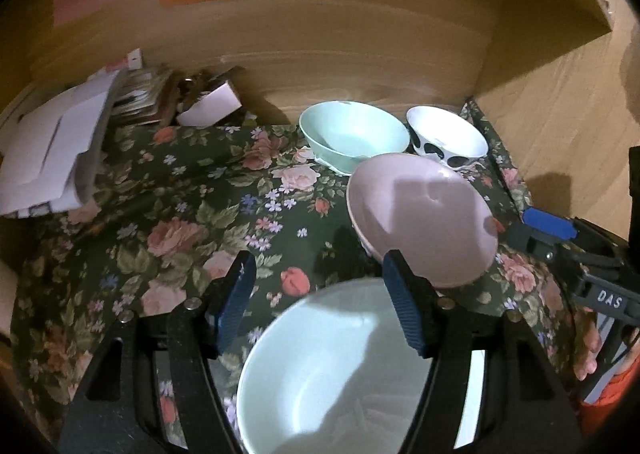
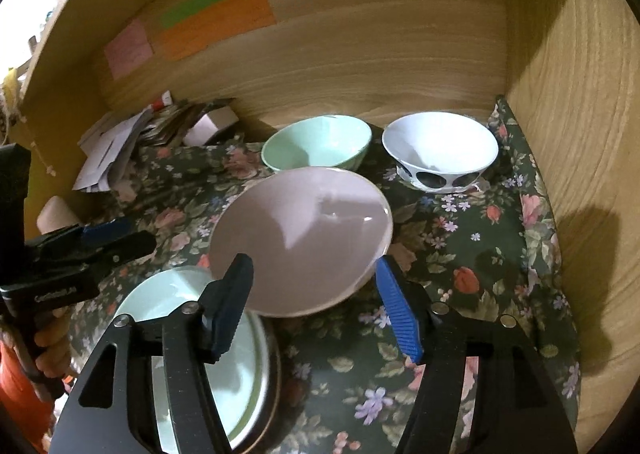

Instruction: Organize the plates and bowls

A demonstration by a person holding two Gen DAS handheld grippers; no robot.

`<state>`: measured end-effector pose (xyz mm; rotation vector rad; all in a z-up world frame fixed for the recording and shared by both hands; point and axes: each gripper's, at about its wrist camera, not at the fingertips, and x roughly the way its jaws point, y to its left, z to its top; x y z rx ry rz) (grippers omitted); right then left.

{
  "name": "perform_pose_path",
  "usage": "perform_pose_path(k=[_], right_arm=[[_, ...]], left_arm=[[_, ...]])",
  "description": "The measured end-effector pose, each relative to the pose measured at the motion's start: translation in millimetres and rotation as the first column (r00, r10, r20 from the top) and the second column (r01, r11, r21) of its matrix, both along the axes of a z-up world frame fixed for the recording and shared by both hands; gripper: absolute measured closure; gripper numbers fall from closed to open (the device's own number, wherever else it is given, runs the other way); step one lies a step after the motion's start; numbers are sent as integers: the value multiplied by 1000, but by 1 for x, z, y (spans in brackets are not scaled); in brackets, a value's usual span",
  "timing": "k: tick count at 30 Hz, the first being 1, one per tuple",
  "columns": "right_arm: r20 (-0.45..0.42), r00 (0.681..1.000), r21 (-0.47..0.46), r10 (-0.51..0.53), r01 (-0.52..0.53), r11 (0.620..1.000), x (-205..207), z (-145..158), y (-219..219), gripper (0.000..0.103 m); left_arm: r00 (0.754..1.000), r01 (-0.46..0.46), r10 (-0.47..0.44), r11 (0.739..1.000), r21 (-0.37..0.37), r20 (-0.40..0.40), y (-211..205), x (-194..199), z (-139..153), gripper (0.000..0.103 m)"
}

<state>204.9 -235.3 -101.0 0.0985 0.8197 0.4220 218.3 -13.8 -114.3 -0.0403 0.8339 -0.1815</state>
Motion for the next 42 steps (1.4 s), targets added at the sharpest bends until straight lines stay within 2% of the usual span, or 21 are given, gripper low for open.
perform_pose_path(k=[2,15,16,18,20,22,25,28,30,32,36,39,42], right_arm=[[-10,1000,-1,-4,4,1000,7,-4,-1,42],[-92,995,17,-49,51,999,46,-35,-9,42],[-98,994,21,-55,57,998,48,-38,-9,42],[-109,992,22,-59,62,998,51,-41,-10,42],[-116,991,25,-65,69,997,54,-45,-10,44],[-124,990,23,-69,72,997,56,-49,-10,50],[-153,986,47,-62,70,996,60,-56,-11,65],[-173,983,58,-62,73,996,64,-61,-12,72],[-175,983,56,-62,73,996,64,-63,-12,76],[-174,983,53,-61,71,996,64,-64,-11,77],[-166,985,32,-43,49,998,63,-65,-5,83],[-158,986,7,-51,52,999,63,-64,-1,83],[-168,984,22,-54,58,998,64,-62,-4,83]], left_arm=[[1000,3,-3,1000,-5,-1,-3,11,-2,22],[994,61,-58,998,33,-88,-30,62,-34,23],[994,65,-62,997,33,-94,-32,65,-36,24],[992,75,-71,997,31,-101,-34,70,-41,35],[989,96,-92,995,28,-116,-38,74,-45,41],[986,110,-106,994,21,-128,-40,78,-49,49],[982,127,-123,992,16,-143,-45,80,-53,59],[979,139,-136,990,9,-153,-49,82,-56,65],[977,148,-146,989,6,-158,-50,83,-58,74],[974,159,-156,987,6,-161,-53,83,-59,79],[976,152,-149,988,9,-158,-52,83,-62,82],[977,149,-144,989,19,-155,-53,84,-62,82],[979,140,-135,990,25,-156,-55,85,-62,82]])
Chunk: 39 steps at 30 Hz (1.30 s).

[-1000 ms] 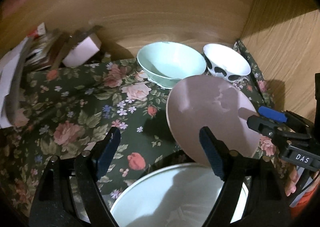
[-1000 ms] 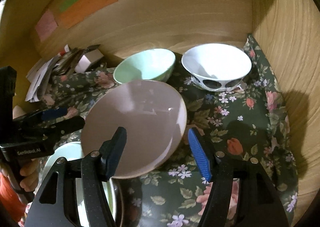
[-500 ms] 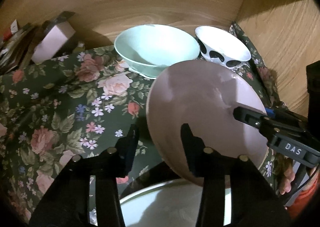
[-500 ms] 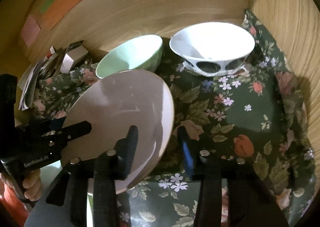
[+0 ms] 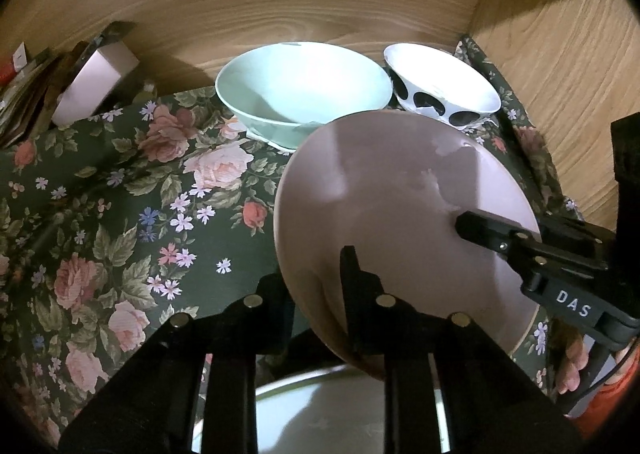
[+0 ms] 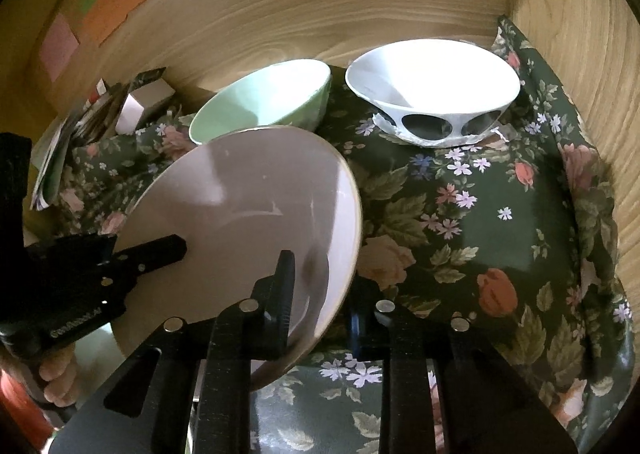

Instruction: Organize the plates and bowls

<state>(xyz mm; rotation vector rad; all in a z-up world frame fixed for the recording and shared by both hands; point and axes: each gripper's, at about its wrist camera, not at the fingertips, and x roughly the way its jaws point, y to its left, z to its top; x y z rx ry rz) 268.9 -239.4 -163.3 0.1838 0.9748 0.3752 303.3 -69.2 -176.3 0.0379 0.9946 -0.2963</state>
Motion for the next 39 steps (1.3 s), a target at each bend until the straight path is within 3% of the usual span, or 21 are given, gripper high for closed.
perform_pose_path(k=[4,21,39], right_arm=[[6,1000,2,-3,3,1000,-2,6,-2,83],[119,993,15,24,-26,1000,-32,52,9,82],[199,969,15,145,-151,988,-68,77,71,82]], left_arm=[[1000,-3,3,1000,-11,1,0,-1,4,82],[984,-30,35,999,-36,174,21,-49,64,82],[956,-136,146,989,-56,256,85,-117,89,82]])
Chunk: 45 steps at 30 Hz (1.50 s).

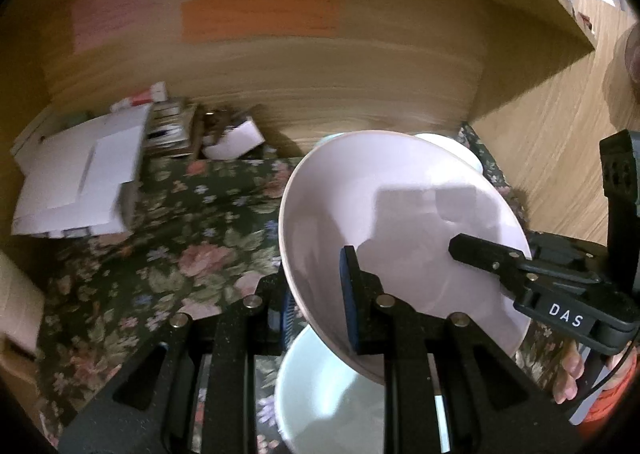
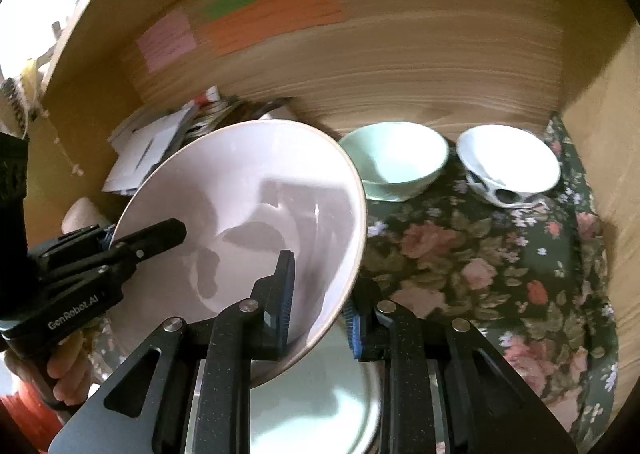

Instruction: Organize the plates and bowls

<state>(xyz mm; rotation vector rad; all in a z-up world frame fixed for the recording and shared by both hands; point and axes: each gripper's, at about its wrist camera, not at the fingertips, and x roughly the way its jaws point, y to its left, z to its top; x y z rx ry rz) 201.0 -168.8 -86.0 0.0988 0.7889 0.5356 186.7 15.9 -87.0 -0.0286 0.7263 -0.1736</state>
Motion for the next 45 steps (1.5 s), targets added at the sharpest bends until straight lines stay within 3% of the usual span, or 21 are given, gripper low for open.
perform_pose_path(k=[25,45], right_arm=[[-14,966,-12,258,-258,966,-42,-11,110,82],[-142,927,-91,348,-362,928,-46,-49,169,82]], left_arm=[[974,-226,226,974,-8,-2,105,-93,-21,82],[949,-296,290,954,-39,-120,154,-105,-74,82]])
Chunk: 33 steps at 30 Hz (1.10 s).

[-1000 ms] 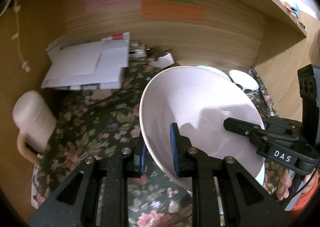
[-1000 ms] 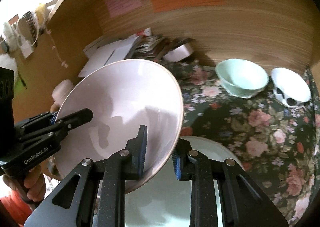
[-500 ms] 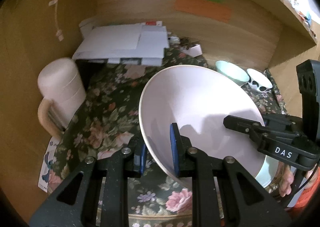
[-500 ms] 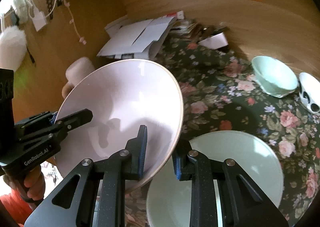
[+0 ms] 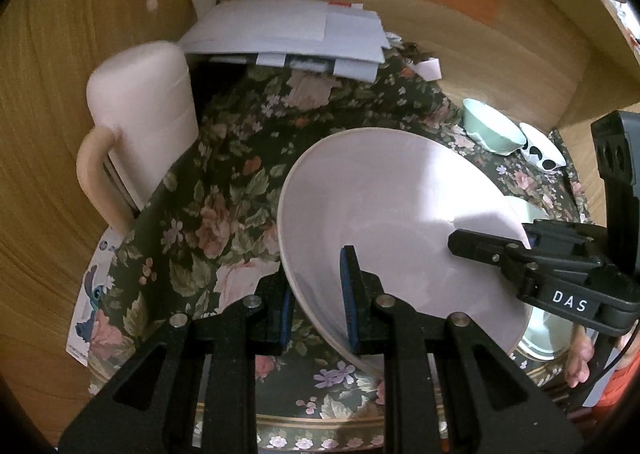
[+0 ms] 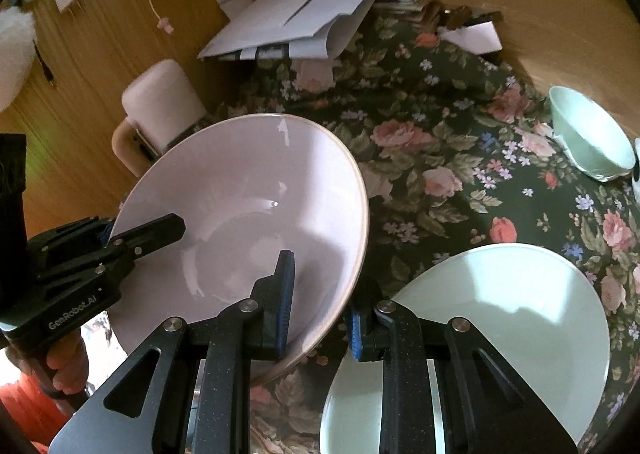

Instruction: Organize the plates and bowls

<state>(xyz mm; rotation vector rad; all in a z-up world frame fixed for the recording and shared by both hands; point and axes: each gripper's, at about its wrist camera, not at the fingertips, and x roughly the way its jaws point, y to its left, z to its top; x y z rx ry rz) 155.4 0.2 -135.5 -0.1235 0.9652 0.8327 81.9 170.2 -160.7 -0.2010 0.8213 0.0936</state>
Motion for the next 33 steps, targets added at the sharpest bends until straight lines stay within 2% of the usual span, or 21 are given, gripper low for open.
perform_pose_path(k=[11,14,19,21,25,29,33], right_arm=[[-43,999,-67,0,-3,998,11,-19,9,82],[-32,999,-73,7,-10,997,9,-18,10,82],[7,1000,-71,-1,2,997,9,-12,8,81],[18,1000,-61,-11,12,998,9,-8,4,80],[32,999,-26,-33,34,999,11,1,-7,74],[58,997,0,-58,58,998,11,11,-21,66],[94,992,18,-87,86,996,15,24,-39,61]], left_arm=[[998,10,-11,1000,-22,-62,7,11,-27,82],[998,23,-23,1000,8,-52,3,9,-26,82],[998,26,-25,1000,15,-53,2,10,-25,80],[999,13,-12,1000,26,-49,2,9,-24,76],[999,-18,20,999,36,-39,6,10,-16,75],[998,-52,53,998,38,-14,12,11,-2,65],[998,-54,53,998,44,22,7,14,17,63]])
